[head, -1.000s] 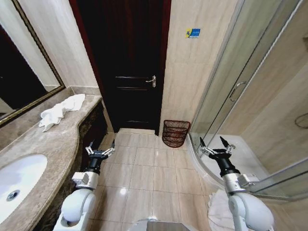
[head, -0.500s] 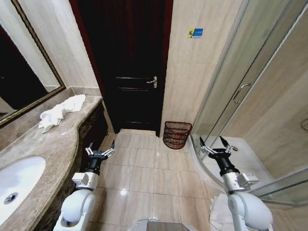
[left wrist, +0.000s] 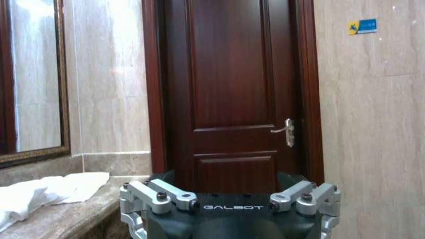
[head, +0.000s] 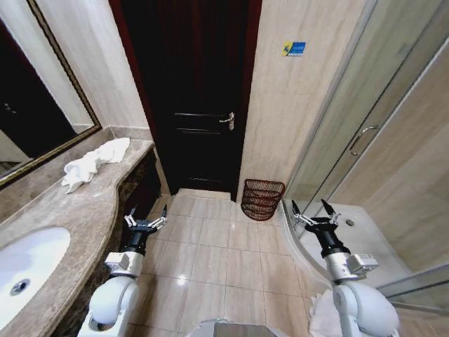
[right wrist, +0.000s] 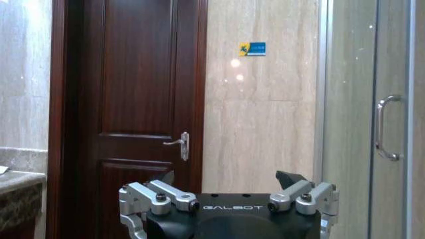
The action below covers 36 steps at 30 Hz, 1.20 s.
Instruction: Discard the used towel into the hamper.
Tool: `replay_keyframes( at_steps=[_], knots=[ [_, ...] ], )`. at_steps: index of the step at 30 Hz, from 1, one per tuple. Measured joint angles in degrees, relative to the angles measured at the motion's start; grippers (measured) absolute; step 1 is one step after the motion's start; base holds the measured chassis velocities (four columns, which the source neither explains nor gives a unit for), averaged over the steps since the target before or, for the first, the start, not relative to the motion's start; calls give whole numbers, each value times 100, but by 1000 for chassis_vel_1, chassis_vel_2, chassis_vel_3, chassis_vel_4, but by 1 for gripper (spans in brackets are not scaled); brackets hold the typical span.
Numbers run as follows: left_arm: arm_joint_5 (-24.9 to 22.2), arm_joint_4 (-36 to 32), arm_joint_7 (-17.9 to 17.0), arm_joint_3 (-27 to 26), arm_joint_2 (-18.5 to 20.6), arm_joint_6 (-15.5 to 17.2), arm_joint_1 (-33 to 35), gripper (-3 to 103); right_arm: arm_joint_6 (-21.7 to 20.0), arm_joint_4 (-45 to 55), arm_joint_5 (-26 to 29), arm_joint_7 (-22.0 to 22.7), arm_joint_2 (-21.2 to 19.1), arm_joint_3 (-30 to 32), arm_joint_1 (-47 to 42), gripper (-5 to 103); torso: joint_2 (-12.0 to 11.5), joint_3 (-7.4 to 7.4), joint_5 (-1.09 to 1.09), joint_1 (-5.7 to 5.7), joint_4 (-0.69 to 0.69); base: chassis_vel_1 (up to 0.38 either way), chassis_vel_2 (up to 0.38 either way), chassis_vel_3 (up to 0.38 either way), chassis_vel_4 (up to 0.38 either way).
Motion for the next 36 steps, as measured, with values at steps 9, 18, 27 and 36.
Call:
replay_keyframes(
  at_steps=[9, 18, 27, 36],
  knots=[
    [51, 42, -1, 33, -12, -11, -41, 100, 3, -68, -29, -4, 25, -12, 20, 100, 0, 0, 0, 0, 0, -5, 32, 18, -10],
    [55, 73, 2, 26, -21, -8, -104, 100, -1, -192, -27, -2, -60, -9, 161, 100, 0, 0, 0, 0, 0, -15, 50, 55, -9],
    [60, 45, 0, -8, -72, -4, -107, 100, -77, -249, 7, 25, -178, -7, 258, 100, 0, 0, 0, 0, 0, 0, 0, 0, 0],
    [135, -20, 5, -53, -130, -2, -41, 100, -80, -420, 95, 36, -305, 16, 350, 100, 0, 0, 1, 0, 0, -13, 42, 38, -19]
  ],
)
